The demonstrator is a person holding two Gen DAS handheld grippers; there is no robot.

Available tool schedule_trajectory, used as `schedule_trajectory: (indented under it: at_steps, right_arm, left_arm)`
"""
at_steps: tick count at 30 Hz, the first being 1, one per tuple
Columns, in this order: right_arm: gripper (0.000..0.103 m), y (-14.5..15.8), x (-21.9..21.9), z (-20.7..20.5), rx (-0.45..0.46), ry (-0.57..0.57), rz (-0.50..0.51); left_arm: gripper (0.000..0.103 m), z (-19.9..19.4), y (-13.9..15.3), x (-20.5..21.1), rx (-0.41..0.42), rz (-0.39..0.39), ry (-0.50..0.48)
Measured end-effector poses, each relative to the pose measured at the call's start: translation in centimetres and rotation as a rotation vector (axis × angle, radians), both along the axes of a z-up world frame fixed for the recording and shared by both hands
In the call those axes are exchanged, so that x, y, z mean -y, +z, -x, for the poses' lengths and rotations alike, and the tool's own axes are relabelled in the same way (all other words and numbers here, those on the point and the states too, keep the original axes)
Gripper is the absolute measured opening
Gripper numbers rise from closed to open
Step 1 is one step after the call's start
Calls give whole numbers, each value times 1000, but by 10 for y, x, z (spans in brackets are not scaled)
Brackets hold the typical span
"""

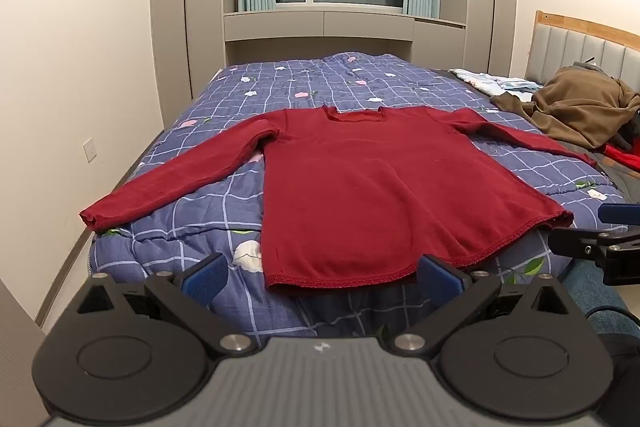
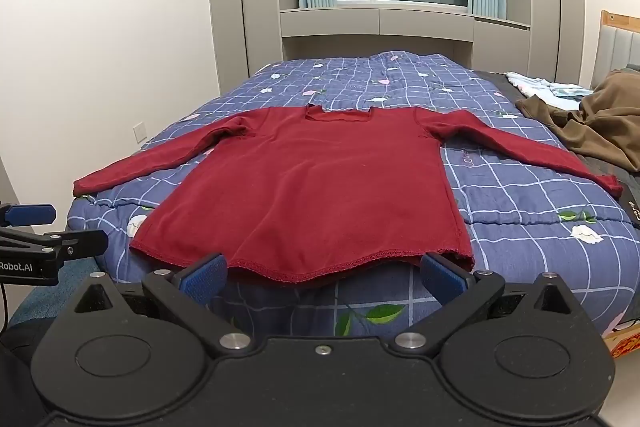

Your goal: Fold small clothes

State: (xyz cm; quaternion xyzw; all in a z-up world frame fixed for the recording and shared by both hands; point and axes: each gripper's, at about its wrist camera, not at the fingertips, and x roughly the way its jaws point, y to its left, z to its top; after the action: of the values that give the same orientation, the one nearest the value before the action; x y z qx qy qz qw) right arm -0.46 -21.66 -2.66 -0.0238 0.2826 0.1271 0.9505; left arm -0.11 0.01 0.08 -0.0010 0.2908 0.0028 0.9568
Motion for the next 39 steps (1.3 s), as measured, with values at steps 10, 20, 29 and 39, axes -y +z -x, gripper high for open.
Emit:
schedule_trajectory:
  at_steps: [10, 20, 29, 39]
  right_arm:
    - [103, 0, 0, 0, 0, 0, 1]
    - [103, 0, 0, 0, 1, 0, 2]
    - [103, 0, 0, 0, 0, 0, 2]
    - [103, -1, 0, 0, 1, 0, 3]
  left_arm:
    - [103, -1, 0, 0, -1, -1, 1]
    - [103, -1, -1, 1, -1, -4, 2]
    - [103, -1, 0, 1, -1, -4, 2]
    - [103, -1, -1, 1, -2, -5, 1]
